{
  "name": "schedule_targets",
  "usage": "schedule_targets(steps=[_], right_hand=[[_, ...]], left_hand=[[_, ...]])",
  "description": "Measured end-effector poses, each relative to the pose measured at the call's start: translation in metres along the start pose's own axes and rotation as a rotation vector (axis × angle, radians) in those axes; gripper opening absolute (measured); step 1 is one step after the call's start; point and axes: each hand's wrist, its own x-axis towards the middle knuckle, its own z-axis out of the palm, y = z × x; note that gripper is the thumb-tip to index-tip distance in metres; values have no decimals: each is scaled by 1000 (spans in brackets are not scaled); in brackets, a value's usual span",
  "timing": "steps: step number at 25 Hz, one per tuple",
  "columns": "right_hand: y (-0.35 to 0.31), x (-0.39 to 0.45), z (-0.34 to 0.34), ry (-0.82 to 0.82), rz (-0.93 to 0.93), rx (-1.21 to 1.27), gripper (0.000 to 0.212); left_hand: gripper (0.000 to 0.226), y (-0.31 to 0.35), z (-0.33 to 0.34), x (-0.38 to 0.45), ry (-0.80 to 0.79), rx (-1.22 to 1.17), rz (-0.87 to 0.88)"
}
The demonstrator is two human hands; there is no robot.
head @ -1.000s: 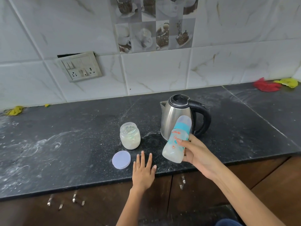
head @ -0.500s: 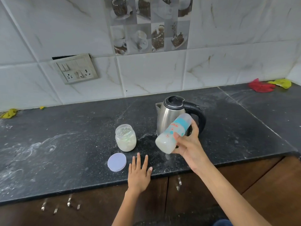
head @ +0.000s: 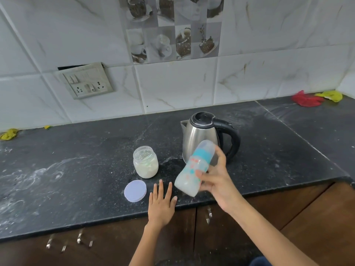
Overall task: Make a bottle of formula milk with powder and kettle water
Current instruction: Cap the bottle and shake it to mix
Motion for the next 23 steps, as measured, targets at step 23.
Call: schedule_targets(steps=[23], right_hand=[[-1, 3, -1, -67, 62, -105, 91]], left_hand=[[73, 0, 1, 0, 1, -10, 0]])
